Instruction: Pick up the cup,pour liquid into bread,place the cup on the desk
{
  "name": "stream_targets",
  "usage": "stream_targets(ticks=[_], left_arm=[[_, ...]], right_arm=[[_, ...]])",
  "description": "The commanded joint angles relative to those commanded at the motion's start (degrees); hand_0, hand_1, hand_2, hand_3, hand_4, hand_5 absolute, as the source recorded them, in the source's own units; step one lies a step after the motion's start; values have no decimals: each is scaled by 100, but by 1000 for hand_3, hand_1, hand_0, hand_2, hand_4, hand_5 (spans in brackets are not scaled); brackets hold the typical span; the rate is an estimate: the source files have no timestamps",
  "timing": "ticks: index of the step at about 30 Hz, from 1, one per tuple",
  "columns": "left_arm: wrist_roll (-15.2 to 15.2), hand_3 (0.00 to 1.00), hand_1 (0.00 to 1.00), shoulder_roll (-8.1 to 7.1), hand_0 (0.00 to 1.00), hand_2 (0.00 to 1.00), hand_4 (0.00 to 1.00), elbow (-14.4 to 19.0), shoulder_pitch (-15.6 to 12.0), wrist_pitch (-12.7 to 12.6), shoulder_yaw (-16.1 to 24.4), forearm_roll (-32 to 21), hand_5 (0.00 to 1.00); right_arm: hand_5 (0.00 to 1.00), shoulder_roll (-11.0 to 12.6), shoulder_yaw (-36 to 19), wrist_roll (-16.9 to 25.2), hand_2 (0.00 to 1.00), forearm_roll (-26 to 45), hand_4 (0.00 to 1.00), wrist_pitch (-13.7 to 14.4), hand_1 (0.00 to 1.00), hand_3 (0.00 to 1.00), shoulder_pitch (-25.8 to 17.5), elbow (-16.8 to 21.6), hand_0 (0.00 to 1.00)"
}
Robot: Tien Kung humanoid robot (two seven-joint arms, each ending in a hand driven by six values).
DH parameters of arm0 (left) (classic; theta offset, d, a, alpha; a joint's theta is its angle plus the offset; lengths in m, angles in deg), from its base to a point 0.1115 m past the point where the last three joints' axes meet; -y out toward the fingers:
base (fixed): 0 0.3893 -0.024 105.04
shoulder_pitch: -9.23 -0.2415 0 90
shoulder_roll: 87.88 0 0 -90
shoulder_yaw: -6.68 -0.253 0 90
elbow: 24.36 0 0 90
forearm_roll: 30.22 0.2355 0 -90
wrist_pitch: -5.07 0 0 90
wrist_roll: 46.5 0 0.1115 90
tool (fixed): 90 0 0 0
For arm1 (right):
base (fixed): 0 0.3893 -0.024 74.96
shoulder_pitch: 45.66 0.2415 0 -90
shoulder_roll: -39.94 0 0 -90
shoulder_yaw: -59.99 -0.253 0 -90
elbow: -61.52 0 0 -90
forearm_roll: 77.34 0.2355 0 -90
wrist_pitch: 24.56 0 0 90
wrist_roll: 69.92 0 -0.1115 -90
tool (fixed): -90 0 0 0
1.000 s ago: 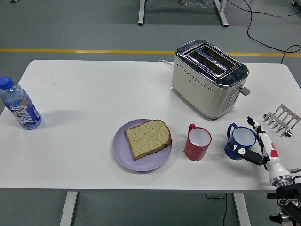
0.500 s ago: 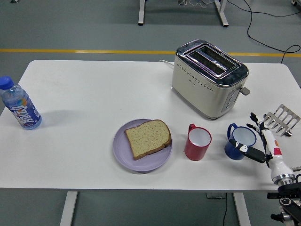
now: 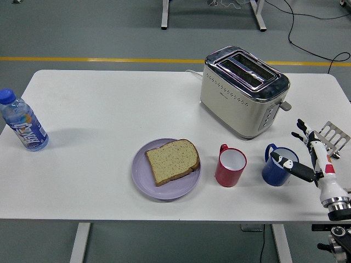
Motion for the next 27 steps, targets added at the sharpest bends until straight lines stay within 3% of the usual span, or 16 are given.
stream_targets(ticks=[6, 7, 12, 13, 18, 19, 21, 22, 27], left_arm=[[-5, 611, 756, -2, 690, 773, 396, 0, 5, 5, -15, -19, 998], [-5, 611, 756, -2, 690, 773, 396, 0, 5, 5, -16, -21, 998], [-3, 611, 756, -3, 690, 773, 396, 2, 3, 5, -16, -15, 998], [-5, 611, 756, -3, 690, 773, 396, 3, 3, 6, -21, -23, 998], [-11, 611, 756, -2, 690, 773, 396, 3, 3, 9, -33, -38, 998], [-11, 611, 756, -2, 690, 773, 396, 3, 3, 9, -33, -38, 998], [-14, 611, 756, -6, 690, 773, 396, 2, 5, 15, -40, -40, 998], [-14, 611, 756, -6, 690, 773, 396, 2, 5, 16, -40, -40, 998], [-9, 611, 756, -11, 690, 773, 396, 3, 8, 16, -39, -33, 998]], right_arm=[[239, 23, -108, 192, 952, 757, 998, -105, 846, 988, -48, 313, 953], [263, 23, -108, 215, 871, 938, 944, -132, 783, 871, -51, 339, 894], [263, -23, -109, 381, 871, 2089, 944, -543, 783, 871, -74, 494, 894], [265, -33, -117, 421, 752, 2307, 822, -613, 696, 734, -89, 533, 784], [265, -87, -227, 658, 752, 3514, 822, -835, 696, 734, -146, 636, 784], [231, -92, -240, 685, 662, 3713, 734, -841, 623, 599, -149, 637, 708], [231, -106, -293, 707, 662, 4173, 734, -910, 623, 599, -168, 641, 708], [231, -108, -299, 709, 662, 4317, 734, -919, 623, 599, -170, 642, 708], [208, -145, -547, 131, 636, 5411, 688, -1510, 588, 580, -235, 664, 674]])
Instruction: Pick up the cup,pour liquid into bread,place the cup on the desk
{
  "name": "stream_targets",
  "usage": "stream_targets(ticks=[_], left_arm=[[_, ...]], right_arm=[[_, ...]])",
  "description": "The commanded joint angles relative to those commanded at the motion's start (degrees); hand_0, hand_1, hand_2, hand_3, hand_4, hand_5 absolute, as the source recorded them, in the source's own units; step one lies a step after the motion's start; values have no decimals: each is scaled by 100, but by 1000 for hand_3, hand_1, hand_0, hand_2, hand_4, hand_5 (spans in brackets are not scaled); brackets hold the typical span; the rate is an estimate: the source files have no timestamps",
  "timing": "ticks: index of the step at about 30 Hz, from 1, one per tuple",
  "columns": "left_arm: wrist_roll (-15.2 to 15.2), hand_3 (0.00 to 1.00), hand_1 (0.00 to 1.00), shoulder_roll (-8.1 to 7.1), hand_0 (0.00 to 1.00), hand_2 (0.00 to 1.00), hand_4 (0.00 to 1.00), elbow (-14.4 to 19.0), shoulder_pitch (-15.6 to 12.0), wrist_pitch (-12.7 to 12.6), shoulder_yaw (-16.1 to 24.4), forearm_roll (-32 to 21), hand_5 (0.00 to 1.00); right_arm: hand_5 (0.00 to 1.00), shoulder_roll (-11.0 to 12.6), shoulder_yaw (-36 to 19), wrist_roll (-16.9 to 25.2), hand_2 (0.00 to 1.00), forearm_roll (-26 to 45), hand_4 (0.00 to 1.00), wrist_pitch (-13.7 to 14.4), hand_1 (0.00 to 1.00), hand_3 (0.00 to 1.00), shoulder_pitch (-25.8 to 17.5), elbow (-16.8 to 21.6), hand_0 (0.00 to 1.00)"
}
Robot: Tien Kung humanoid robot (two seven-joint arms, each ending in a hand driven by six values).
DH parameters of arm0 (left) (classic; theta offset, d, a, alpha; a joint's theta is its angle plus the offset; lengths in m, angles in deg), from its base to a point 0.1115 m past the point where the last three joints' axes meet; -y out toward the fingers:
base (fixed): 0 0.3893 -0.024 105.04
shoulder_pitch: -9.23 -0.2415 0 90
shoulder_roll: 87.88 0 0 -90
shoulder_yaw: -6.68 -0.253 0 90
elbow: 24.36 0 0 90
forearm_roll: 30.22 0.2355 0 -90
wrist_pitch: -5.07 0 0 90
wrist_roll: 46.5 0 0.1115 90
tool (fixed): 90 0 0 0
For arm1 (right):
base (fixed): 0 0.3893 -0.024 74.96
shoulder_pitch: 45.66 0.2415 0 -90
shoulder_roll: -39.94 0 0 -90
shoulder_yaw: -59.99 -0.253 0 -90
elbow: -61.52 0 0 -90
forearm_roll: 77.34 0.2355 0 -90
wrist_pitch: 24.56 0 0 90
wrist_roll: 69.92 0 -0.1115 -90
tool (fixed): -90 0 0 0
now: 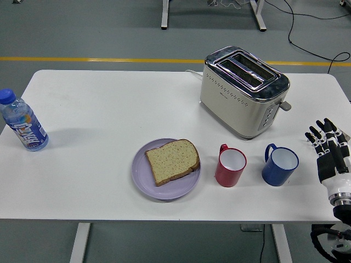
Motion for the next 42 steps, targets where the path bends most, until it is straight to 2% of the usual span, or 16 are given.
stream_targets(ticks=[2, 7, 19, 26, 42], left_arm=[[4, 611, 756, -1, 690, 773, 396, 1, 2, -2, 3, 6, 998], [5, 611, 756, 0, 690, 773, 396, 2, -1, 0, -3, -1, 998], [45, 611, 756, 5, 690, 773, 396, 3, -3, -13, 49, 77, 998], [64, 611, 756, -5, 690, 773, 396, 3, -6, -15, 72, 131, 998], [132, 611, 756, -9, 690, 773, 396, -1, -23, -26, 189, 316, 998]], right_arm=[[208, -13, -85, -276, 636, 361, 688, -225, 588, 580, -15, -35, 674], [181, -59, -301, -540, 634, 465, 657, -430, 577, 580, -57, -112, 667], [172, -164, -690, -791, 626, 341, 627, -535, 563, 578, -39, -483, 658], [167, -220, -957, -1105, 621, 333, 627, -715, 557, 578, -26, -693, 655], [165, -299, -1497, -1571, 614, 134, 624, -1061, 546, 579, -20, -854, 648]])
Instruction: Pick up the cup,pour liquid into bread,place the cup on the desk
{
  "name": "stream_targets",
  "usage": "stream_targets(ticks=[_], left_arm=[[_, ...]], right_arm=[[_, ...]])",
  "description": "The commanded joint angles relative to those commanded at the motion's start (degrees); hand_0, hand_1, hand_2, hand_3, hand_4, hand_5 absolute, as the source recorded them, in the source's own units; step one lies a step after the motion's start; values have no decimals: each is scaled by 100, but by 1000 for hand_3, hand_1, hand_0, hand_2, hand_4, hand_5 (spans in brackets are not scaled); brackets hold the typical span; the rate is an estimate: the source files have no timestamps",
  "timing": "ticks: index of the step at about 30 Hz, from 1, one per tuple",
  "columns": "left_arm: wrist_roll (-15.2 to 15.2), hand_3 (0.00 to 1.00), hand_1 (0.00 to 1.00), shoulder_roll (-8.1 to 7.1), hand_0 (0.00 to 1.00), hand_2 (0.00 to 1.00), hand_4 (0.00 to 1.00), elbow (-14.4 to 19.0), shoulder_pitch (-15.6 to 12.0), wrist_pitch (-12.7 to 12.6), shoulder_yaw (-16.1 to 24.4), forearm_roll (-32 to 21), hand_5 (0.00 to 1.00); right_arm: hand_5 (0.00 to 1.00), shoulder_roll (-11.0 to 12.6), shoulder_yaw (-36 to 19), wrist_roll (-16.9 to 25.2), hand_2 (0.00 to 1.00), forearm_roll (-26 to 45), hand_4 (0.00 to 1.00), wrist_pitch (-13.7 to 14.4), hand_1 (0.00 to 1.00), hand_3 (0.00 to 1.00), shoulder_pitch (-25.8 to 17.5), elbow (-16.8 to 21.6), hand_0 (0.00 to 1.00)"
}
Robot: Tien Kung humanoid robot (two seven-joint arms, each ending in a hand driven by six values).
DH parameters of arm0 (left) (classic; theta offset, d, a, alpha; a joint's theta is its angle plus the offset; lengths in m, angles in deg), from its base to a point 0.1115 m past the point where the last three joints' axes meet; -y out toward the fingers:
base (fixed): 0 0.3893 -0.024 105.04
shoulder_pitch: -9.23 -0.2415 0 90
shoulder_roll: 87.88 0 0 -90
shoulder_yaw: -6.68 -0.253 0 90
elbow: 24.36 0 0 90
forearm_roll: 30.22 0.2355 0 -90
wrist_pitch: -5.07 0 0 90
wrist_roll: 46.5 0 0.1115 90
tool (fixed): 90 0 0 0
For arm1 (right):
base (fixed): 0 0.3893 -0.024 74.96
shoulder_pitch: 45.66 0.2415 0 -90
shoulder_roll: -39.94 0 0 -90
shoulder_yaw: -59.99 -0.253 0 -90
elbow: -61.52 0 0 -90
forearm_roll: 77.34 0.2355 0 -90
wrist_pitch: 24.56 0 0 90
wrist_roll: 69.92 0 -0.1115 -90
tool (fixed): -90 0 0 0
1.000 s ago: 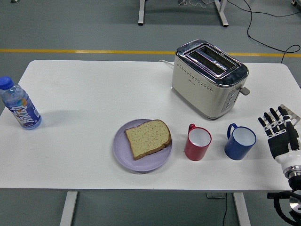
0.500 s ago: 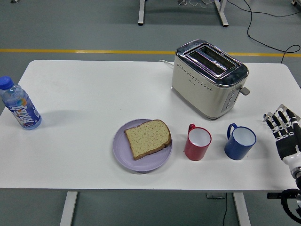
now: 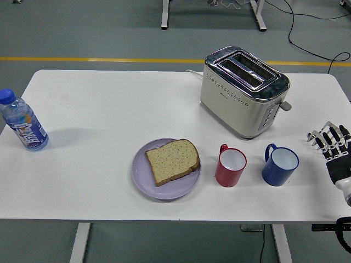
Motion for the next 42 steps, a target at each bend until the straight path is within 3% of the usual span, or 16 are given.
stream_targets(ticks=[12, 42], left_arm=[[-27, 611, 756, -4, 690, 773, 396, -2, 5, 12, -70, -99, 998], [-67, 611, 756, -14, 690, 773, 396, -2, 27, 28, -144, -219, 998]], right_arm=[[167, -28, -191, -244, 612, -118, 623, -96, 544, 580, 12, -74, 647], [173, -47, -190, -313, 610, -127, 619, -44, 537, 584, 50, -115, 642]])
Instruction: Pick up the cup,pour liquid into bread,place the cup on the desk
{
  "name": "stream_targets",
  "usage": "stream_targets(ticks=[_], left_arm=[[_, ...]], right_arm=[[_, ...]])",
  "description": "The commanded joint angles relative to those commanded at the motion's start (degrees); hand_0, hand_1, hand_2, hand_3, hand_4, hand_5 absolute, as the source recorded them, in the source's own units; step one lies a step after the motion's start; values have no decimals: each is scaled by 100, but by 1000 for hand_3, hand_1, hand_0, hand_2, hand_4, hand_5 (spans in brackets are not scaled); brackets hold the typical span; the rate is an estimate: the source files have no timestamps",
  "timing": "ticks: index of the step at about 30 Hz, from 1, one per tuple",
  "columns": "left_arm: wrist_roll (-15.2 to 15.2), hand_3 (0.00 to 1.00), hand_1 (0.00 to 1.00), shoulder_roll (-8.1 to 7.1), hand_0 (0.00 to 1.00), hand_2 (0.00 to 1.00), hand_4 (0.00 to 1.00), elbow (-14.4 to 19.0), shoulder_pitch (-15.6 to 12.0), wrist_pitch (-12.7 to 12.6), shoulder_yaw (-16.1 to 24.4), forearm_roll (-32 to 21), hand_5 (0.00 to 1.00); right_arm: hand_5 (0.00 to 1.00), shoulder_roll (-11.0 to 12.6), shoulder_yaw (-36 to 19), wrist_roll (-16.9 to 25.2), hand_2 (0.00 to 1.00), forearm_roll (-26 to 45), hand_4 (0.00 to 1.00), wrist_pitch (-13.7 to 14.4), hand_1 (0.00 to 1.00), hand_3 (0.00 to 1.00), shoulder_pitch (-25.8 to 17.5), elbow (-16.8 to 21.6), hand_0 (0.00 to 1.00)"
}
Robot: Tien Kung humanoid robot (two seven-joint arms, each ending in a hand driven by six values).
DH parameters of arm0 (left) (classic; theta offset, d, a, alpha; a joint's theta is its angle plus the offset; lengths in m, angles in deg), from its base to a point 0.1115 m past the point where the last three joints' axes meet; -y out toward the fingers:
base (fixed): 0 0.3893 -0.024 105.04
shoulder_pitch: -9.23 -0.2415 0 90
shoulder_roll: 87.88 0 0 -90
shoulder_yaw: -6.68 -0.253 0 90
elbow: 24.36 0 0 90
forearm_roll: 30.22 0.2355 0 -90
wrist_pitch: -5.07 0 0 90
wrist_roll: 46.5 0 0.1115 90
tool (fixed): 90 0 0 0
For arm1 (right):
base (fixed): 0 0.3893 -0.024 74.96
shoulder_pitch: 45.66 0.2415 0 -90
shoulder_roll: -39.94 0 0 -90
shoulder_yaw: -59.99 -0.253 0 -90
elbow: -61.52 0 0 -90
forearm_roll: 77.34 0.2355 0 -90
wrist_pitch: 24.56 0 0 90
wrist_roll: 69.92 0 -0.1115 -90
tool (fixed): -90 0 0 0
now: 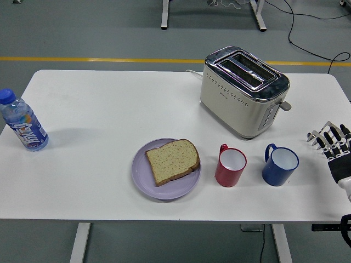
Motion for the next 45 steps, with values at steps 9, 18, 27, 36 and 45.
stream_targets(ticks=[9, 18, 27, 36, 45], left_arm=[[-4, 611, 756, 1, 690, 773, 396, -1, 3, 0, -4, -10, 998], [3, 611, 756, 7, 690, 773, 396, 1, 1, -6, 8, -1, 998], [13, 611, 756, 9, 690, 773, 396, 0, -1, -11, 34, 33, 998], [38, 611, 756, 13, 690, 773, 396, -1, -14, -21, 92, 118, 998], [56, 611, 756, 17, 690, 773, 396, -4, -17, -27, 141, 184, 998]], right_arm=[[174, -12, 29, -2, 610, -13, 618, 7, 537, 584, 8, -18, 642], [175, -7, 34, -1, 609, -7, 616, 16, 537, 583, 6, -29, 643], [176, 1, 52, -5, 609, 0, 615, 16, 537, 584, -1, -36, 642], [173, 3, 57, 1, 609, 14, 613, 16, 536, 583, -12, -40, 641], [172, 8, 60, 12, 609, 34, 612, 22, 535, 583, -9, -40, 641]])
